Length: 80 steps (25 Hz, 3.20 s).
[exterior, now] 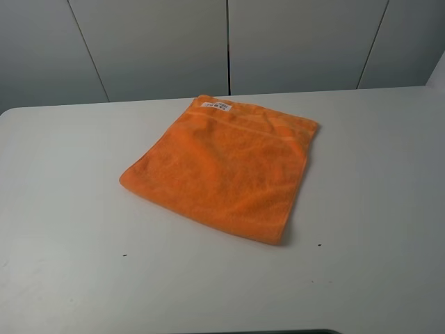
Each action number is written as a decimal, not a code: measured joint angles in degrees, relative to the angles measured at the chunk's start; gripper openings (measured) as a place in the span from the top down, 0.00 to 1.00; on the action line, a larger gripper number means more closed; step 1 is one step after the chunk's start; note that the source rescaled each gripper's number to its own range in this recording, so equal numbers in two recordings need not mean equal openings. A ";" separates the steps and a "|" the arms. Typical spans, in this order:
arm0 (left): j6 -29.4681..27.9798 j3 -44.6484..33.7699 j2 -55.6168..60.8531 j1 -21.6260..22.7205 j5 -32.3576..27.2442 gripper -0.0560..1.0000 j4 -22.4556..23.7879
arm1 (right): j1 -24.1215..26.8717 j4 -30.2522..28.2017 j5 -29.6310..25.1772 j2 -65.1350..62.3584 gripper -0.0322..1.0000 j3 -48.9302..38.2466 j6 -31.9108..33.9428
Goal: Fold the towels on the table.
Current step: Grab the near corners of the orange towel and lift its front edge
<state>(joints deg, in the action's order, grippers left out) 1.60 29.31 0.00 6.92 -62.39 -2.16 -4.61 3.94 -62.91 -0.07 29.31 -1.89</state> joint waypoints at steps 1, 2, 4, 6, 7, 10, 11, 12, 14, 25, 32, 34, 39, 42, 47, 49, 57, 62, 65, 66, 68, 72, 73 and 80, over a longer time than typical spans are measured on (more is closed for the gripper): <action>0.00 0.00 0.00 0.00 0.00 0.01 0.00 | 0.00 0.00 0.00 0.00 0.00 0.00 0.00; 0.00 0.00 0.00 0.00 0.00 0.01 0.00 | 0.00 0.00 0.00 0.00 0.00 0.00 0.00; 0.00 0.00 0.00 0.00 0.00 0.01 0.00 | 0.00 0.00 0.00 0.00 0.00 0.00 0.00; 0.00 0.00 0.00 0.00 0.00 0.01 0.00 | 0.00 0.00 0.00 0.00 0.00 0.00 0.00; 0.00 0.00 0.00 0.00 0.00 0.01 0.00 | 0.00 0.00 0.00 0.00 0.00 0.00 0.00; 0.12 0.00 0.00 0.00 0.00 0.01 0.00 | 0.00 0.00 0.00 0.00 0.00 0.00 0.00; 0.12 0.00 0.00 0.00 0.00 0.01 0.00 | 0.00 0.00 0.00 0.00 0.00 0.00 0.00; 0.21 0.00 0.00 0.00 0.00 0.01 0.00 | 0.00 0.00 0.00 0.00 0.00 0.00 0.00; 0.21 0.00 0.00 0.00 0.00 0.01 0.00 | 0.00 0.00 0.00 0.00 0.00 0.00 0.00; 0.21 0.00 0.00 0.00 0.00 0.01 0.00 | 0.00 0.00 0.00 0.00 0.00 0.00 0.00; 0.21 0.00 0.00 0.00 0.00 0.01 0.00 | 0.00 0.00 0.00 0.00 0.00 0.00 0.00; 0.10 0.00 0.00 -0.32 0.00 0.01 0.00 | 0.00 0.00 0.00 0.00 0.00 0.00 0.00; 0.10 0.00 0.00 -3.75 0.00 0.01 0.00 | 0.00 0.00 0.00 0.00 0.00 0.00 0.00; 0.10 0.00 0.00 -4.72 0.00 0.01 0.00 | 0.00 -0.29 0.00 0.00 0.00 0.00 0.00; 0.10 0.00 0.00 -4.72 0.00 0.01 -0.11 | 0.00 -1.58 0.00 0.00 0.00 0.00 0.38; 0.10 0.00 0.00 -4.72 0.00 0.01 -0.11 | 0.00 -0.45 0.00 0.00 0.00 0.00 0.79; 9.76 1.89 -6.87 -4.81 4.63 0.01 -0.26 | 0.00 4.21 0.68 0.00 0.00 0.00 1.15; 19.32 4.47 -20.99 -5.44 10.06 0.01 -0.38 | 0.00 5.58 2.04 3.11 0.00 0.76 -4.48; 24.89 7.32 -32.01 -6.07 10.61 0.01 -0.38 | 0.00 7.45 3.08 12.22 0.00 1.35 -10.66; 27.64 8.60 -35.29 -6.86 11.09 0.01 -0.38 | 0.00 8.42 3.54 15.34 0.00 1.67 -12.63; 32.53 11.62 -43.12 -8.54 12.08 0.01 -0.38 | 0.00 11.59 4.47 23.29 0.00 2.77 -17.69; 35.88 18.33 -57.99 -11.58 14.92 0.01 0.91 | 0.00 19.14 7.40 38.96 0.00 6.52 -28.81; 36.54 20.12 -61.18 -12.44 15.39 0.01 1.15 | -0.60 20.99 7.80 42.88 0.00 7.59 -31.48; 44.93 29.34 -81.75 -18.45 14.95 0.01 5.25 | -10.39 25.29 10.49 65.87 0.00 16.23 -42.13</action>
<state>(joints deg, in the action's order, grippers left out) 46.53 58.65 -81.75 -11.54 -47.44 3.09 -15.00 29.23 -52.42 65.80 45.55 -44.02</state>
